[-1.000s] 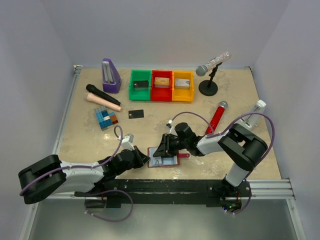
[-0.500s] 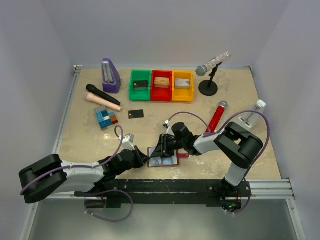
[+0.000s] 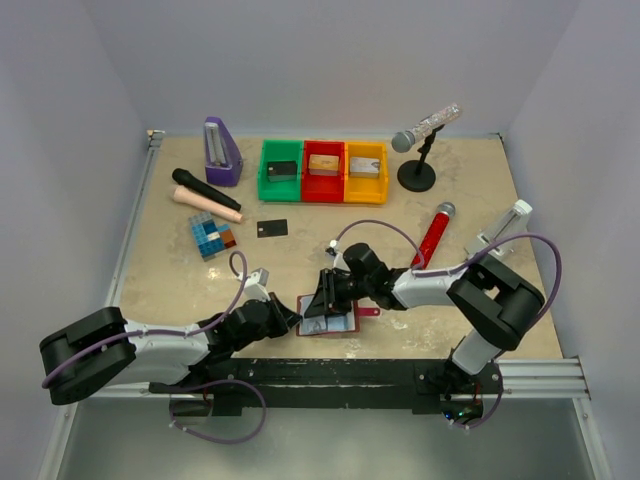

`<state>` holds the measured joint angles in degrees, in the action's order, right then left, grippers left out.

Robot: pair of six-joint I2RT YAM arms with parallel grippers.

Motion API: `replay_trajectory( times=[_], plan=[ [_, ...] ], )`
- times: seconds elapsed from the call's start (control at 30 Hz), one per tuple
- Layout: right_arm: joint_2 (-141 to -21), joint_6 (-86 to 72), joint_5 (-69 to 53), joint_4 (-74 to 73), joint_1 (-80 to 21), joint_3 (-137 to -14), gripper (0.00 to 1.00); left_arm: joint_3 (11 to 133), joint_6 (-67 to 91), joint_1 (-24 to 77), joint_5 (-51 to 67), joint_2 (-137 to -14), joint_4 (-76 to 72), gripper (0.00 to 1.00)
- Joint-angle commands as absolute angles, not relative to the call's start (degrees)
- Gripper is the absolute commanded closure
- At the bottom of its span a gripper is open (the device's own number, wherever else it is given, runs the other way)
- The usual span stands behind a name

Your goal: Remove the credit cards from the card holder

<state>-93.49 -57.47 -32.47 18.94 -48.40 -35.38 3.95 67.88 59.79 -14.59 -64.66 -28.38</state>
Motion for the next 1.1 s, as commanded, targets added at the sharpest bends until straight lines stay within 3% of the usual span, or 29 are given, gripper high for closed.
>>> replay_trajectory(
  times=[0.0, 1.07],
  plan=[
    [-91.32, -55.37, -32.43, 16.35, -49.04, -37.35, 0.67, 3.34, 68.99, 60.47, -13.97, -65.92, -22.33, 1.00],
    [-86.84, -52.65, -30.32, 9.76, -48.69, -37.53, 0.68, 3.08, 70.23, 60.47, -14.94, -68.29, -21.62, 1.00]
  ],
)
